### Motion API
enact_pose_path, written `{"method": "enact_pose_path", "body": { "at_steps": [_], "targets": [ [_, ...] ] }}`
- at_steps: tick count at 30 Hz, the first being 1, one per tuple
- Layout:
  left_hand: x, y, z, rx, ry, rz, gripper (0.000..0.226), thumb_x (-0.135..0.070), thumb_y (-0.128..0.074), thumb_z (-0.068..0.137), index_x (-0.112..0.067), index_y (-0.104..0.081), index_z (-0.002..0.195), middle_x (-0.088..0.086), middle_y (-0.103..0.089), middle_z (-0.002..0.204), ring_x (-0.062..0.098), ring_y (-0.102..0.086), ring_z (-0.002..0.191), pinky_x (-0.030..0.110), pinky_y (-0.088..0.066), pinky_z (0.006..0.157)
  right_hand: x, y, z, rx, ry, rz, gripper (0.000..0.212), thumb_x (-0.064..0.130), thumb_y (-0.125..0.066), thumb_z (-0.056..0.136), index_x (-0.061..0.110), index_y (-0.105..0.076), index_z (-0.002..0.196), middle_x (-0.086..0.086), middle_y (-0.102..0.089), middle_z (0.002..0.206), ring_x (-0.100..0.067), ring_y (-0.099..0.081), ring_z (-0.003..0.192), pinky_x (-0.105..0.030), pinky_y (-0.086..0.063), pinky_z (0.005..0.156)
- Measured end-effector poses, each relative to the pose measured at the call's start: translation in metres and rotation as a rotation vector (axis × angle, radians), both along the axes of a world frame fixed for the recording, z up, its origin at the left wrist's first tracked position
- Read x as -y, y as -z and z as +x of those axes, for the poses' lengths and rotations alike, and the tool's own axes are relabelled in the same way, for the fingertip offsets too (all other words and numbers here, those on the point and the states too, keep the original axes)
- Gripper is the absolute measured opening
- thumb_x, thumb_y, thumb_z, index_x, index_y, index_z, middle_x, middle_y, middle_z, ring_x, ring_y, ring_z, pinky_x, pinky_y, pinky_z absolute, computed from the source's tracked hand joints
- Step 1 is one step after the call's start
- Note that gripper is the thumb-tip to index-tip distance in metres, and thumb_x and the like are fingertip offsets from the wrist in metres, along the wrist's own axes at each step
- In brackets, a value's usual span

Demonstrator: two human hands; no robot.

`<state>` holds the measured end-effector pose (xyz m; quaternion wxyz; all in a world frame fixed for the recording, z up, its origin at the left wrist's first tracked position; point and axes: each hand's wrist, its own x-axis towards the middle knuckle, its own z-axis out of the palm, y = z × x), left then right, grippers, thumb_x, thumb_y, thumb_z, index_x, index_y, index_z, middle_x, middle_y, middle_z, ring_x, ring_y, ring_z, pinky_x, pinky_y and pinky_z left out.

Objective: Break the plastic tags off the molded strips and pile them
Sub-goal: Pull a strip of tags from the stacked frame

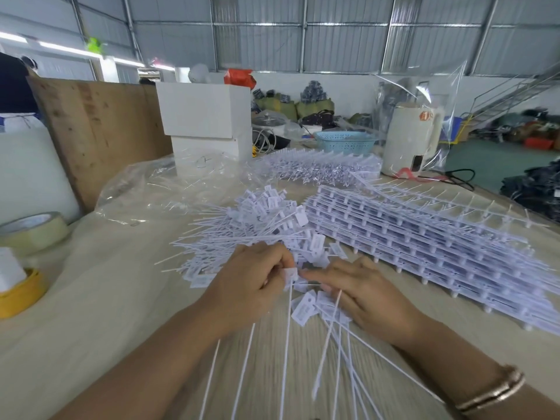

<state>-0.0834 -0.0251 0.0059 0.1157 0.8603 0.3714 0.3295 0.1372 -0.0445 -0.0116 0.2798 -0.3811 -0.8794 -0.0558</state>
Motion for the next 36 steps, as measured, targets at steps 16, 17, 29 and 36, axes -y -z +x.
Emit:
{"method": "enact_pose_path", "body": {
  "at_steps": [16,17,29,36],
  "targets": [
    [0.002,0.007,0.005,0.038,-0.021,-0.090,0.029,-0.024,-0.036,0.083,-0.036,-0.051,0.104,-0.011,-0.053,0.083,0.013,-0.052,0.068,0.039,-0.047,0.065,-0.002,0.004,0.003,-0.138,0.046,-0.158,0.063,0.000,-0.041,0.070,0.033,-0.063,0.120,0.013,-0.053,0.106,-0.006,-0.050,0.098,-0.046,-0.041,0.082],
    [0.001,0.008,0.005,0.043,-0.023,-0.092,0.033,-0.022,-0.035,0.081,-0.034,-0.052,0.106,-0.012,-0.051,0.085,0.011,-0.052,0.069,0.036,-0.046,0.065,-0.001,0.003,0.003,-0.150,0.052,-0.130,0.061,0.002,-0.040,0.072,0.031,-0.062,0.121,0.011,-0.054,0.107,-0.006,-0.050,0.098,-0.046,-0.042,0.080],
    [0.009,0.008,0.015,0.116,0.059,-0.123,0.034,-0.005,-0.048,0.092,-0.030,-0.049,0.114,-0.016,-0.053,0.103,-0.007,-0.051,0.095,0.013,-0.039,0.079,0.007,-0.005,-0.016,0.008,0.142,0.431,0.028,0.023,-0.053,0.087,0.024,-0.071,0.109,0.011,-0.064,0.071,-0.013,-0.058,0.060,-0.033,-0.033,0.060],
    [0.004,0.003,0.008,-0.056,-0.149,-0.002,0.021,-0.035,-0.049,0.094,-0.024,-0.051,0.077,-0.012,-0.046,0.063,0.000,-0.044,0.063,0.027,-0.026,0.066,0.005,-0.004,-0.008,-0.111,0.176,0.365,0.030,0.022,-0.049,0.086,0.020,-0.072,0.106,0.005,-0.069,0.084,-0.016,-0.066,0.072,-0.032,-0.033,0.065]
  ]
}}
